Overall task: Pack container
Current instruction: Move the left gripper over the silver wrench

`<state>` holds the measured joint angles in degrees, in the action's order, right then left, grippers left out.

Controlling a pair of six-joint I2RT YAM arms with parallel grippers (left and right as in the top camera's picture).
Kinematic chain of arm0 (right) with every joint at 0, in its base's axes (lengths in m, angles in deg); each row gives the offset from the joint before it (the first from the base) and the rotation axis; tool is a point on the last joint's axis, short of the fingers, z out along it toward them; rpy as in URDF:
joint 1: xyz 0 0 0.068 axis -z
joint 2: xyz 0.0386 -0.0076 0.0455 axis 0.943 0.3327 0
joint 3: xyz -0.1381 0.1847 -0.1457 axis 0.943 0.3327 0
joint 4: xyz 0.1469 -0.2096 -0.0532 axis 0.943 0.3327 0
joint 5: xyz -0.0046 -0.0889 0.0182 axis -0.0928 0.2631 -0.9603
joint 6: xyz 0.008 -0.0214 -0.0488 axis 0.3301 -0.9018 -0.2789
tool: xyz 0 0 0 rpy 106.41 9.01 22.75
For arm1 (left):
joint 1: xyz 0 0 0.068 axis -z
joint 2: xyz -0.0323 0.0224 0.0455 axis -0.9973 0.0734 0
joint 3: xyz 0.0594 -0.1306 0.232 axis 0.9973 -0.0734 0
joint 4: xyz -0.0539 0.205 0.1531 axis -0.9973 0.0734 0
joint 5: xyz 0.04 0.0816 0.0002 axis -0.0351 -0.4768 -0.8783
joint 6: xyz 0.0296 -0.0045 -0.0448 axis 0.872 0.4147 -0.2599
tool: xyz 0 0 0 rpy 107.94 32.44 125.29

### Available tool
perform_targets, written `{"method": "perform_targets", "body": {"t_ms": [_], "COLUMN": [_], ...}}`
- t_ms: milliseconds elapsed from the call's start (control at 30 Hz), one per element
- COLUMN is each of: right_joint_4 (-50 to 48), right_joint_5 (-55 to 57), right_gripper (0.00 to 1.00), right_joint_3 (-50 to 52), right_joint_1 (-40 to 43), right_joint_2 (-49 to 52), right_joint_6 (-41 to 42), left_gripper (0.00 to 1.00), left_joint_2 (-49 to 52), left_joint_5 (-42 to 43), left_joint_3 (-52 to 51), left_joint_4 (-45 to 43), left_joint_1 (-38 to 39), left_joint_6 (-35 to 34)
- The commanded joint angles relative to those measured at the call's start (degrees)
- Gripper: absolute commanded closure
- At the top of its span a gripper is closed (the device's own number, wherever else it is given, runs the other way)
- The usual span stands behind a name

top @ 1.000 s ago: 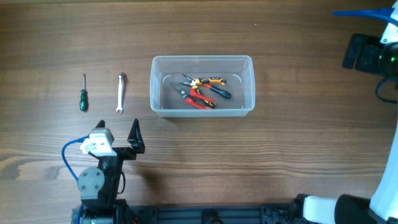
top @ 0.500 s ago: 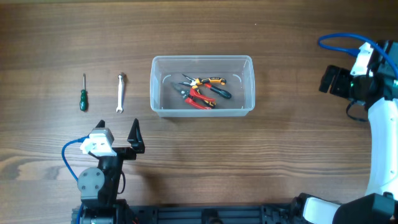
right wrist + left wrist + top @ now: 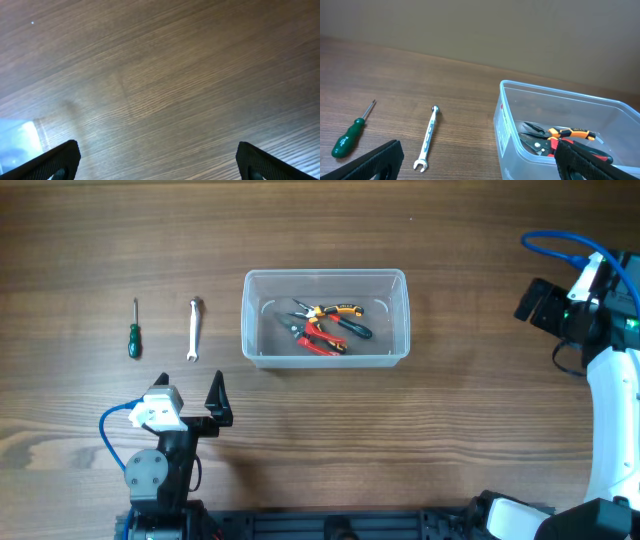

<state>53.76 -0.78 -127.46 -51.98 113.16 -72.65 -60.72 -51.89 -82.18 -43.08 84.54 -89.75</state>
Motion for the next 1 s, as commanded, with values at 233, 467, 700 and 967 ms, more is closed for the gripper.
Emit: {"method": "perform_targets", "body": {"t_ms": [233,467,700,967], "right_joint_4": [-0.3,-0.3,-0.3,-0.3], "right_joint_5": [1.9,1.9,1.9,1.9], "right_gripper": [0.00,0.00,0.00,0.00], "right_joint_3": [0.1,0.1,0.1,0.1], "right_joint_1": [0.0,0.0,0.0,0.0], "right_joint_2": [-0.3,-0.3,-0.3,-0.3], "right_joint_6": [1.2,1.2,1.2,1.2], "left_gripper": [0.00,0.00,0.00,0.00], "left_joint_2": [-0.4,-0.4,0.3,20.1], "left_joint_5": [-0.1,2.1,-5.0,-3.0], "left_joint_3": [-0.4,-0.3,9.6,34.1], "left_joint_4": [0.0,-1.3,5.5,21.5], "left_joint_1": [-0.4,-0.4,-1.8,-4.4], "left_joint_6": [-0.7,-0.8,-0.5,6.0]}}
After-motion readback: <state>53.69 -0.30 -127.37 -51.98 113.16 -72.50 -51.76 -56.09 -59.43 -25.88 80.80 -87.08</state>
